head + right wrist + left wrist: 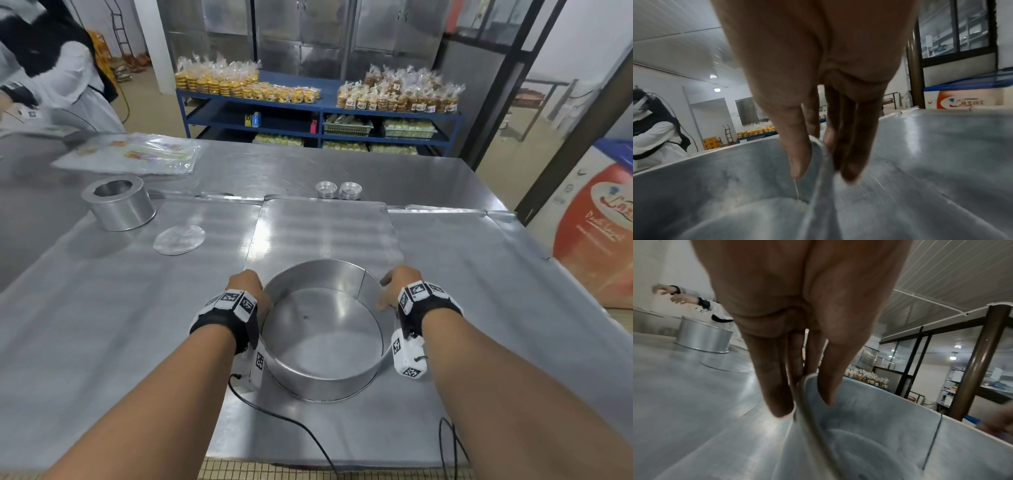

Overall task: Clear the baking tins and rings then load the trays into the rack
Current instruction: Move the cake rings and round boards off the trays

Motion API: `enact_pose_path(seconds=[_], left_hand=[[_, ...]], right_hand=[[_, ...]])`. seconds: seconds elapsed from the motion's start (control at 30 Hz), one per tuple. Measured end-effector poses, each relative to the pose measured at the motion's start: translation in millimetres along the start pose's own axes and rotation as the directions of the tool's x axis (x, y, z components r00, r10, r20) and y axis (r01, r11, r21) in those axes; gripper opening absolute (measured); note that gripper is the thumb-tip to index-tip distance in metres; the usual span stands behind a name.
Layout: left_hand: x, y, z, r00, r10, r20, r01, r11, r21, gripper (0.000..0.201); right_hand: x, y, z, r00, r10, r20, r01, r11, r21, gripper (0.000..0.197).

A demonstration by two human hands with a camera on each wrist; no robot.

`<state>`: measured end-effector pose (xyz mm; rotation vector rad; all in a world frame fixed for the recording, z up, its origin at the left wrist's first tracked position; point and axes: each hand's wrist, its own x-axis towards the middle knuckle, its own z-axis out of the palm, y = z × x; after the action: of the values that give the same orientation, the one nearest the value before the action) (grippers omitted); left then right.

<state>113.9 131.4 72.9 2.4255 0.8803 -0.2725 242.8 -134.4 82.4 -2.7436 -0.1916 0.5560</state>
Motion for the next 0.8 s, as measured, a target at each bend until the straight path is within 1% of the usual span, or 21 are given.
enact_pose_path(seconds=[0.07,0.1,0.2,0.27,0.33,0.43,0.5,0.53,0.63,0.7,0.77,0.8], left_hand=[[2,-4,4,0.997,-0.021,0.071,0.018,0.999,0.048,0.019],[1,-4,5,0.996,-0.030,0.089,0.023,0.997,0.075,0.022],[4,-5,6,0.993,-0.036,0.110,0.025,0.994,0.105,0.017],[4,-5,3,0.991,-0.040,0.130,0.026,0.994,0.104,0.016],[6,-4,0,0.991,-0.038,0.125,0.028,0.997,0.079,0.011],[7,-3,-6,0.993,-0.039,0.114,0.038,0.999,0.007,0.011],[14,-5,-7,0.995,-0.040,0.090,0.045,0.997,-0.055,0.013],[18,-5,-9,0.997,-0.035,0.076,0.042,0.994,-0.102,0.014],[32,-5,-11,0.999,-0.028,0.019,0.032,0.971,-0.236,0.019],[51,-7,-5,1.000,-0.028,-0.009,0.023,0.943,-0.332,0.025],[43,4,-8,0.998,-0.039,-0.052,0.014,0.911,-0.411,0.022],[43,8,-6,0.996,-0.059,-0.066,0.022,0.888,-0.460,0.020]], right_hand=[[-2,7,1,0.997,0.011,0.081,-0.012,1.000,0.007,0.035],[-2,10,2,0.995,0.006,0.098,-0.008,1.000,0.014,0.030],[1,15,3,0.994,0.000,0.111,-0.007,0.998,0.058,0.027],[2,18,2,0.993,-0.017,0.121,0.005,0.994,0.106,0.027],[1,21,1,0.992,-0.040,0.120,0.022,0.988,0.153,0.023],[-4,24,1,0.994,-0.034,0.103,0.002,0.957,0.291,0.015],[-12,22,2,0.996,0.005,0.094,-0.046,0.898,0.437,0.014],[-17,20,2,0.995,0.039,0.090,-0.080,0.856,0.511,0.012],[-27,14,2,0.993,0.100,0.070,-0.121,0.723,0.680,0.009],[-28,10,5,0.989,0.142,0.052,-0.133,0.654,0.745,0.011],[-25,8,10,0.988,0.156,0.008,-0.105,0.624,0.774,0.015],[-27,5,11,0.986,0.168,-0.004,-0.097,0.592,0.800,0.013]])
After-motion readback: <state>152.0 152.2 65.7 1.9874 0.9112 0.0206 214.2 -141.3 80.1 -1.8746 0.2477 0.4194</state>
